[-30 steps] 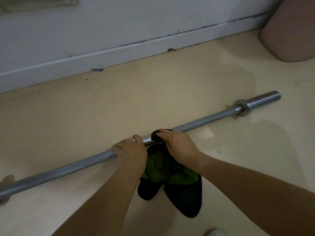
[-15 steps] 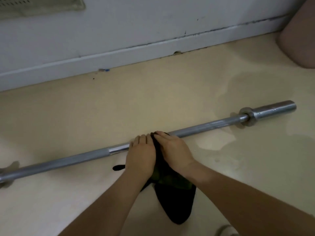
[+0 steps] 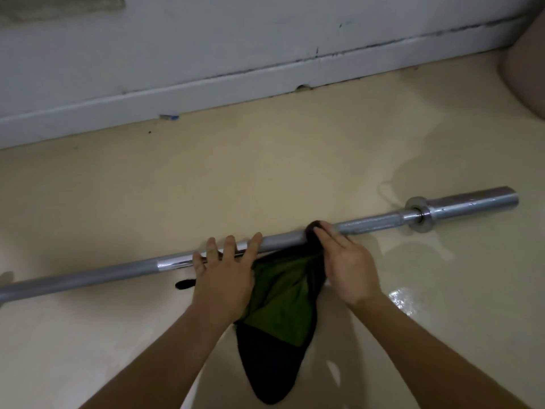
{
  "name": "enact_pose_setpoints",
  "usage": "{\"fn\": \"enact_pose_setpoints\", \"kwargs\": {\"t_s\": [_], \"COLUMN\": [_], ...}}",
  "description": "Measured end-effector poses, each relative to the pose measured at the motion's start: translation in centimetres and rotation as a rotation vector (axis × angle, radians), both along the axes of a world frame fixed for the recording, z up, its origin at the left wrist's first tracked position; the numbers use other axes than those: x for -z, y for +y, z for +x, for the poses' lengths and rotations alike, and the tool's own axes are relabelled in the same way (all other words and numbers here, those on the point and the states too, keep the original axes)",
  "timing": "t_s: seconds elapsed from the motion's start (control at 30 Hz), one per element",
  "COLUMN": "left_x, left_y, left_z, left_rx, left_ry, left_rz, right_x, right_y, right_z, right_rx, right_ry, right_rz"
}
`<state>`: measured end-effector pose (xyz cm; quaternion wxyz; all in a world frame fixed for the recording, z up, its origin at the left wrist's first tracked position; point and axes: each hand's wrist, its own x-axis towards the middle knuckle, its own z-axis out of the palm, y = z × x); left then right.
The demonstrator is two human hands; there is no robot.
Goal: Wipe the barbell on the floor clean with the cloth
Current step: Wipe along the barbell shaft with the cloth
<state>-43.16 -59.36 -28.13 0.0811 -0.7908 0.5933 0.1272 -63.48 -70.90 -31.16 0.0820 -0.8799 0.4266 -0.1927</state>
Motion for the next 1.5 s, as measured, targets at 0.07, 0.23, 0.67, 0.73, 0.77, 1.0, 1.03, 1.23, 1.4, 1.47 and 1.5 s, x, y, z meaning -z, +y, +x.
{"fn": "enact_pose_setpoints", "kwargs": {"t_s": [0.07, 0.23, 0.67, 0.73, 0.77, 1.0, 1.03, 1.23, 1.4, 1.47, 1.5], "left_x": [0.1, -0.5, -0.2, -0.3, -0.2, -1.1, -1.0, 0.0, 0.4, 0.2, 0.1], "left_y": [-0.2, -2.7, -3.7, -3.6, -3.5, -3.6, -3.7, -3.2, -3.6, -3.7, -3.8], "left_z": [-0.3, -5.1, -4.7, -3.5, -2.9, 0.2, 0.4, 1.5, 0.9, 0.5, 0.4], "left_rx": [-0.053, 0.008, -0.055, -0.160, -0.188, -0.085, -0.087, -0.016, -0.128, -0.170, -0.205], "left_ry": [0.001, 0.159, 0.330, 0.320, 0.280, 0.177, 0.179, 0.137, 0.143, 0.148, 0.154], "left_rz": [-0.025, -0.194, -0.223, -0.282, -0.324, -0.270, -0.255, -0.318, -0.334, -0.338, -0.338], "right_x": [0.1, 0.7, 0.8, 1.2, 1.1, -0.2, -0.4, -1.4, -1.0, -0.9, -1.1], "right_y": [-0.6, 3.6, 2.5, 2.3, 2.2, 3.5, 3.2, -1.6, -5.8, -5.1, -4.4], "right_z": [-1.4, 6.1, 6.6, 6.7, 6.9, 10.9, 10.3, 0.7, -3.5, -1.3, 0.0], "right_rx": [0.328, 0.187, 0.129, 0.101, 0.095, -0.108, -0.143, 0.025, 0.421, 0.602, 0.628], "right_ry": [-0.179, -0.260, -0.316, -0.271, -0.235, -0.123, -0.090, 0.001, -0.112, -0.261, -0.307], "right_rz": [0.024, 0.188, 0.235, 0.257, 0.269, 0.359, 0.343, 0.136, 0.153, 0.191, 0.209]}}
